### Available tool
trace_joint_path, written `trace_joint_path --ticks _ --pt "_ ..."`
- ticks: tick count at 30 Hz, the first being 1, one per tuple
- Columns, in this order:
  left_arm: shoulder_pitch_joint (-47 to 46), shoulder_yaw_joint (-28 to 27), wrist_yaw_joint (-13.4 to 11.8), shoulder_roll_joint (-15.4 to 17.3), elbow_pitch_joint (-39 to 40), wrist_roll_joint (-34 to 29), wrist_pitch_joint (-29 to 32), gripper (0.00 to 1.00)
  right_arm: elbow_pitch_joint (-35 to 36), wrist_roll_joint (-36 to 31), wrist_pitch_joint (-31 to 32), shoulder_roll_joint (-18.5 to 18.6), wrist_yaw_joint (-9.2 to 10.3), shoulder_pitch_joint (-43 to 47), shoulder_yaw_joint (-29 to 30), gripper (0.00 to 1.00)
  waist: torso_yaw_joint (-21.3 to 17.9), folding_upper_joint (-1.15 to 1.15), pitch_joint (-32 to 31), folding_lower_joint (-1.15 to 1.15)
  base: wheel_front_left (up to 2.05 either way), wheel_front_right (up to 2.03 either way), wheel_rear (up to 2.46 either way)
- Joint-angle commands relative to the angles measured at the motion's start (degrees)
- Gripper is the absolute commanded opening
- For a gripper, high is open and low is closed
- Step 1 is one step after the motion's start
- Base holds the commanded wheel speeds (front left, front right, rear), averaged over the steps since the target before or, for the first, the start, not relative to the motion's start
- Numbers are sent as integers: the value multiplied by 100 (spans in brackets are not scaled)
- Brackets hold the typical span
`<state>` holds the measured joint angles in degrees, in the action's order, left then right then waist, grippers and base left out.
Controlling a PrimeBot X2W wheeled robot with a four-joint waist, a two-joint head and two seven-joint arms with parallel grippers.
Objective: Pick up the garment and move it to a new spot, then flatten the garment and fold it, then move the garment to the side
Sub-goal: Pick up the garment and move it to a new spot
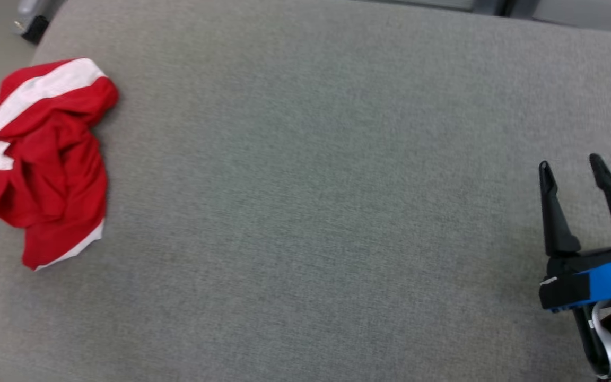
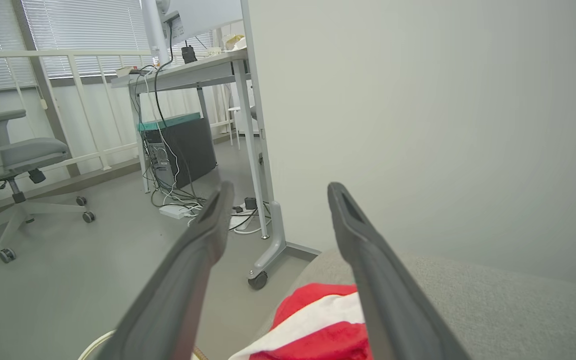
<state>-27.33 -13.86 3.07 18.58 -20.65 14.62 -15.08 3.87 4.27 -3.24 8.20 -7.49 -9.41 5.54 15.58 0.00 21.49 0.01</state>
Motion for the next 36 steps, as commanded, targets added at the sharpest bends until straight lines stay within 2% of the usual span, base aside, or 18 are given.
trace_joint_path --ticks 1,10,17,20,26,31,36 --pt "-223 -30 40 90 -172 45 -11 100 122 -53 39 76 0 -91 62 100 -69 0 126 -1 0 0 0" --pt "-1388 22 256 501 -1537 358 250 100 826 -100 310 313 0 19 337 100 -399 0 843 -1 0 0 0" --pt "-2018 295 392 623 -2634 553 792 100 1212 -105 453 401 0 42 434 100 -503 0 1242 -1 0 0 0" --pt "-2205 421 418 635 -3132 719 1318 100 1314 -113 479 418 0 46 475 100 -520 0 1342 -1 0 0 0" --pt "-2440 657 453 642 -3614 1021 1934 100 1368 -110 475 414 0 11 512 100 -529 0 1413 -1 0 0 0" --pt "-2440 1045 457 591 -3969 1589 2856 100 1336 -123 458 381 0 -74 467 100 -547 0 1408 -1 0 0 0" --pt "-2384 1276 458 639 -4003 1865 3098 100 1312 -137 437 350 0 -101 432 100 -583 0 1404 -1 0 0 0"
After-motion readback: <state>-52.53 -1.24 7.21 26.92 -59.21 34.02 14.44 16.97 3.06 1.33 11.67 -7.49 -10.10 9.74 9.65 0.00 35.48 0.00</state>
